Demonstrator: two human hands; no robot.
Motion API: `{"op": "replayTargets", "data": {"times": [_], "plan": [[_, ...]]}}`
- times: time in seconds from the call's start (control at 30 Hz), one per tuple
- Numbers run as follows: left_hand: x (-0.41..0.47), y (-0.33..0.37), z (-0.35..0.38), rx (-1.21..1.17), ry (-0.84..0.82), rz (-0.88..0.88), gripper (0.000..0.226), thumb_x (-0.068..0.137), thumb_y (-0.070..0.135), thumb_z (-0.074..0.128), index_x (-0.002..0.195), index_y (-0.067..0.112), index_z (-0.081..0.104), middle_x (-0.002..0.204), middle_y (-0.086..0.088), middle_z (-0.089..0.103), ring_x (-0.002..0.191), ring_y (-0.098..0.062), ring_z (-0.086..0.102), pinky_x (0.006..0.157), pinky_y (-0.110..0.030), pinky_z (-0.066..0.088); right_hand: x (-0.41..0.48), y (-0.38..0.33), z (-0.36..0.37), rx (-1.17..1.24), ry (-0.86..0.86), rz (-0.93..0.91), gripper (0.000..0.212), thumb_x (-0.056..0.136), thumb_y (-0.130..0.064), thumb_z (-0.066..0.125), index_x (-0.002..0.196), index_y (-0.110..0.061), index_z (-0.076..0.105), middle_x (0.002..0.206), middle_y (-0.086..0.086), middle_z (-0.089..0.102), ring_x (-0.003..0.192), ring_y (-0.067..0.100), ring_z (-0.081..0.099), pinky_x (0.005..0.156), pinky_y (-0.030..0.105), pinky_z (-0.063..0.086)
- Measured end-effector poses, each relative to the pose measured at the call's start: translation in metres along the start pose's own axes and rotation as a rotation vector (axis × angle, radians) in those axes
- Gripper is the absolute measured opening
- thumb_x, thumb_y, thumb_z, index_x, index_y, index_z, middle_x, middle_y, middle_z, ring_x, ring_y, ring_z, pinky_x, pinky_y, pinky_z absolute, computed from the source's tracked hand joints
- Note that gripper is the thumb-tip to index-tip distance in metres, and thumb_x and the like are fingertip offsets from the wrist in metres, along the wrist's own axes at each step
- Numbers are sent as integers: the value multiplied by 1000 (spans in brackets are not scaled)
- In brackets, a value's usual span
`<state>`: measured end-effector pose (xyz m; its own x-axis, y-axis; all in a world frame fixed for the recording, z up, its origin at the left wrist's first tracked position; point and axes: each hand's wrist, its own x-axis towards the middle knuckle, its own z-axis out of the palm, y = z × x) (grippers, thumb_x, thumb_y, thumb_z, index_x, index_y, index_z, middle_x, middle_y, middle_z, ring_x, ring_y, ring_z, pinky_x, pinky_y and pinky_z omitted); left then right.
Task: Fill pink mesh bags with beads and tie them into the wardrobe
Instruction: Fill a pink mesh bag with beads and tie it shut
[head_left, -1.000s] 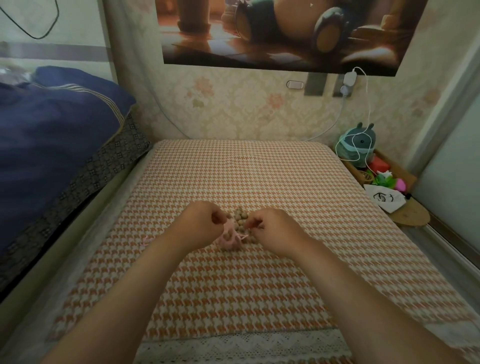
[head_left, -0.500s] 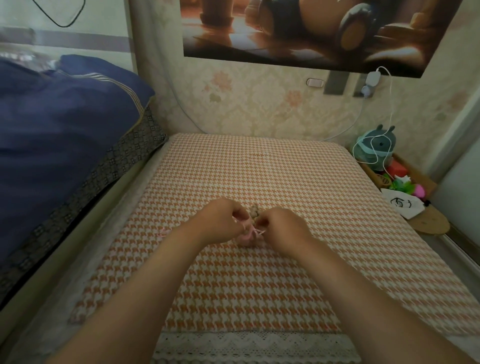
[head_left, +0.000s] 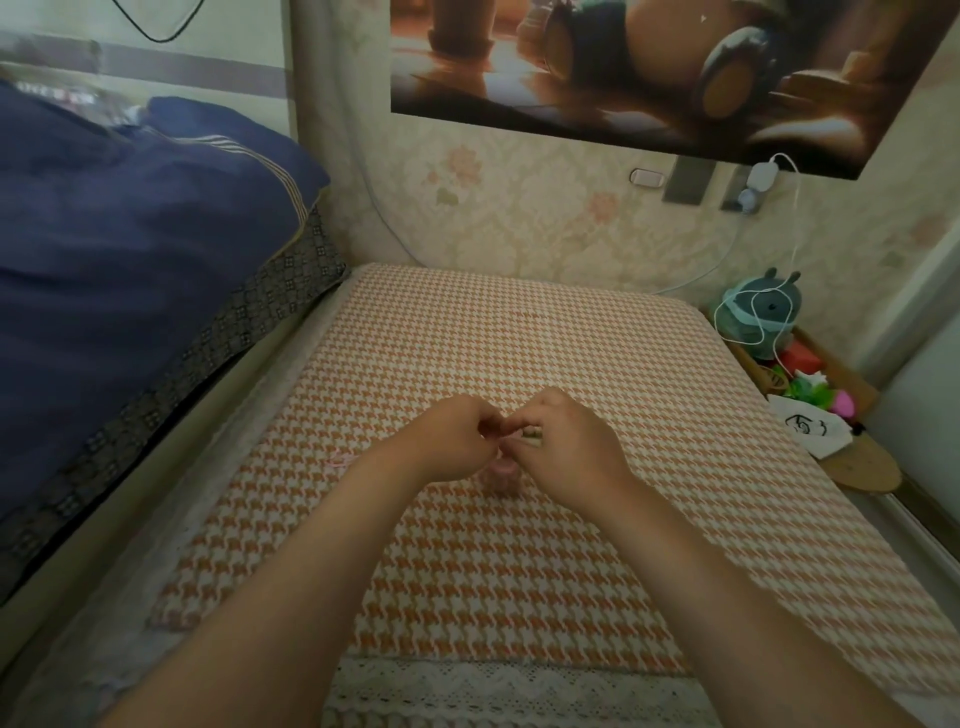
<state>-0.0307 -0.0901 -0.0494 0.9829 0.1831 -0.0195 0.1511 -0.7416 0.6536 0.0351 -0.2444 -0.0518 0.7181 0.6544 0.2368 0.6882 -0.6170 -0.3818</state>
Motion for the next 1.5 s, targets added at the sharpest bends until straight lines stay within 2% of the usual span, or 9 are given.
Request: {"op": "replayTargets", "data": {"times": [0.27,0.37,0.57,0.73,0.9,1.0,1.13,1.37,1.5], "plan": [[-1,5,3,6,71,-15,28,94,15,58,119,14,71,124,0,68,112,-15,62,92,-26,50,0,30,-11,8,-80,157,16,97,-27,62,105,-33,75,105,-14,72,92,9,67,81,35,58],[-2,12,4,7,81,-26,27,92,13,59,115,14,72,118,-1,70,104,-15,65,87,-27,53,-4,45,-3,-88,-187,199,12,94,-31,67,105,-33,74,106,-12,71,94,12,64,77,32,54],[-5,22,11,-72,51,-72,19,86,17,71,105,13,75,100,0,74,87,-16,70,81,-36,60,-3,50,11,-143,-224,179,5,91,-38,68,92,-33,70,82,-13,60,82,14,60,65,28,45],[-4,15,14,-86,52,-52,24,89,24,70,112,16,73,104,2,73,92,-11,68,71,-16,52,1,46,14,-156,-217,183,13,90,-37,69,99,-29,76,98,-9,70,88,15,65,71,31,53],[2,8,12,-33,46,-62,33,92,28,66,123,17,68,125,3,66,113,-13,59,93,-25,46,3,36,-10,-14,-38,198,13,93,-35,69,105,-32,74,100,-13,72,90,10,66,78,34,57],[4,8,10,-38,39,-48,35,89,29,68,122,18,68,124,4,65,115,-13,59,94,-27,46,0,23,-22,143,100,150,17,92,-37,71,109,-34,73,97,-18,71,88,0,65,78,28,56],[4,10,8,-48,6,-23,25,87,25,69,111,21,74,107,3,72,102,-14,65,91,-36,53,-10,6,-18,152,38,18,15,92,-43,70,103,-36,74,95,-21,72,80,-8,61,70,20,48],[-2,8,3,-43,16,16,23,88,26,69,111,24,75,107,5,72,100,-11,64,91,-33,53,-4,4,-11,-38,-48,19,22,97,-47,60,110,-36,76,108,-17,59,96,8,60,78,34,53],[0,3,3,-83,31,17,18,87,27,70,104,24,77,102,6,74,96,-9,65,89,-33,55,-4,6,-9,-44,-141,66,29,101,-48,51,91,-35,75,85,-14,68,76,9,63,64,32,51]]}}
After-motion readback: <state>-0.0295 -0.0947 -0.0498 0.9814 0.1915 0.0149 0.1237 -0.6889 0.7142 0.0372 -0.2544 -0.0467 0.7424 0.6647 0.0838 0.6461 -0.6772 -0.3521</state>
